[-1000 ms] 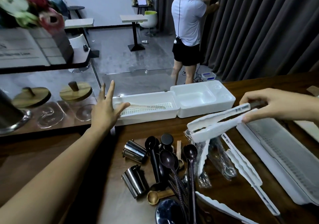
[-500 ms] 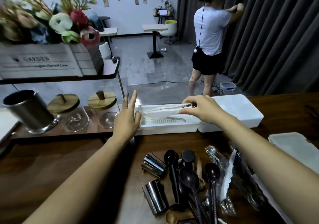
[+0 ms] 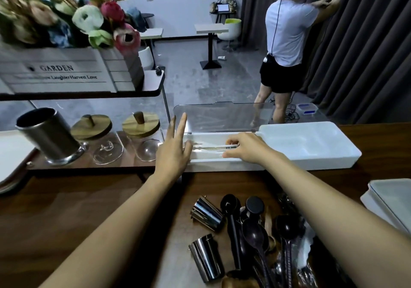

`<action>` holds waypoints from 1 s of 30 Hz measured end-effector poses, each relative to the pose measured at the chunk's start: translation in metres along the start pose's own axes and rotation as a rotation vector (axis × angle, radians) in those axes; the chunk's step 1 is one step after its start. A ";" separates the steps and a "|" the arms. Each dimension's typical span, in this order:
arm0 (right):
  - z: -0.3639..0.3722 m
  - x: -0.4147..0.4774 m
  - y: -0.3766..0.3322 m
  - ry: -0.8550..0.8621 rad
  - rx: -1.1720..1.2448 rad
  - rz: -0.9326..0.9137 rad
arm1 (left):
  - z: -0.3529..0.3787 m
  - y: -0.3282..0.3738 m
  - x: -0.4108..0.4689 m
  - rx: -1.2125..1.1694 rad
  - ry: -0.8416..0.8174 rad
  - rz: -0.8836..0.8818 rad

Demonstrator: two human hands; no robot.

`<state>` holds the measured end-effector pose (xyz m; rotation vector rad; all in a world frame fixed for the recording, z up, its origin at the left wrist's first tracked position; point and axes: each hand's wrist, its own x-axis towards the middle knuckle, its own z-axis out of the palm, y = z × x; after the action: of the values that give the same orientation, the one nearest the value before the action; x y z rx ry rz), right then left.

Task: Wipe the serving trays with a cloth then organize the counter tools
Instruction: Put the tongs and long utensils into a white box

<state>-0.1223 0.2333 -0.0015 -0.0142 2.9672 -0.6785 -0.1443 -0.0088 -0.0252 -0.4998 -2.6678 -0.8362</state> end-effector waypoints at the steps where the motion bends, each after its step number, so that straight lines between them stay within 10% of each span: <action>1: 0.000 0.001 0.000 -0.016 -0.003 0.010 | 0.000 -0.001 0.000 -0.004 0.004 0.005; 30: -0.004 0.009 0.010 -0.177 -0.115 0.095 | 0.000 -0.002 0.001 -0.023 -0.005 -0.019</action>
<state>-0.1319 0.2435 -0.0027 0.0552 2.8120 -0.4689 -0.1458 -0.0100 -0.0263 -0.4830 -2.6747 -0.8731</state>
